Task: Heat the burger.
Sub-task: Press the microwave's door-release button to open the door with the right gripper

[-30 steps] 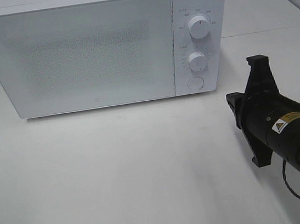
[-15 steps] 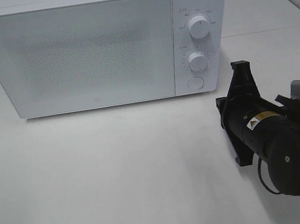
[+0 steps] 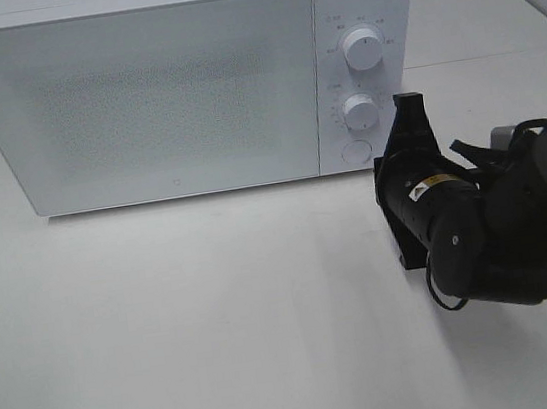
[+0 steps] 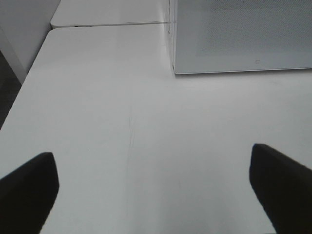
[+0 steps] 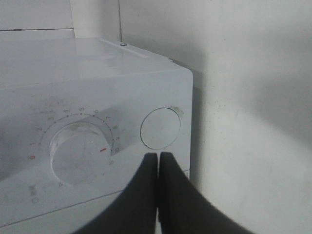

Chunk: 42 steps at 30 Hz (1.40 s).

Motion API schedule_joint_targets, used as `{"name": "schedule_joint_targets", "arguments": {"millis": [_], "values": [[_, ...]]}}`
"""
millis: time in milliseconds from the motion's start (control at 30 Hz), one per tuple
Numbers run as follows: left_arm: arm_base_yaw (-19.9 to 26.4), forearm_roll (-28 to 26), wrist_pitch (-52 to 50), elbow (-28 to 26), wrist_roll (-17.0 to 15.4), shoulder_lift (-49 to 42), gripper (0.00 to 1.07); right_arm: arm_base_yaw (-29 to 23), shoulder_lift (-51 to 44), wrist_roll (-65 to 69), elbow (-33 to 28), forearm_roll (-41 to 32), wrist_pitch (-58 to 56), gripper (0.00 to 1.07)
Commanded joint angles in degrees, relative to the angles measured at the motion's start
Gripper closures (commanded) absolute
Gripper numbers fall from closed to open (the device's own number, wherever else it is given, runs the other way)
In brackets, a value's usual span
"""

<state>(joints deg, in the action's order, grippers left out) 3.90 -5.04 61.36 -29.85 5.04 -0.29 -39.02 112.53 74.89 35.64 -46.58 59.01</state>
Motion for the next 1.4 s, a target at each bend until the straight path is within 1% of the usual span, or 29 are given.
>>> {"name": "schedule_joint_targets", "arguments": {"millis": [33, 67, 267, 633, 800, 1000, 1267, 1400], "values": [[0.1, -0.1, -0.1, 0.2, -0.2, -1.0, 0.06, 1.5, 1.2, -1.2, 2.5, 2.0, -0.6, 1.07], [0.1, -0.1, -0.1, 0.2, -0.2, -1.0, 0.06, 2.4, 1.8, -1.2, 3.6, 2.6, -1.3, 1.07], [0.1, -0.1, -0.1, 0.2, -0.2, -1.0, 0.06, 3.7, 4.0, -1.3, 6.5, 3.8, -3.2, 1.07], [0.1, -0.1, -0.1, 0.2, -0.2, -1.0, 0.06, 4.5, 8.0, -2.2, 11.2, 4.3, -4.8, 1.07], [0.1, -0.1, -0.1, 0.2, -0.2, -1.0, 0.06, 5.7, 9.1, -2.2, 12.7, 5.0, -5.9, 1.07], [0.1, -0.1, -0.1, 0.2, -0.2, -1.0, 0.06, 5.7, 9.6, -2.2, 13.0, 4.6, -4.6, 1.07], [0.1, -0.1, -0.1, 0.2, -0.2, -1.0, 0.06, 5.7, 10.7, -2.2, 15.8, 4.8, -4.5, 1.07], [0.1, -0.1, -0.1, 0.2, -0.2, -1.0, 0.06, 5.7, 10.9, -3.7, 16.7, 3.4, -2.4, 1.07]]}}
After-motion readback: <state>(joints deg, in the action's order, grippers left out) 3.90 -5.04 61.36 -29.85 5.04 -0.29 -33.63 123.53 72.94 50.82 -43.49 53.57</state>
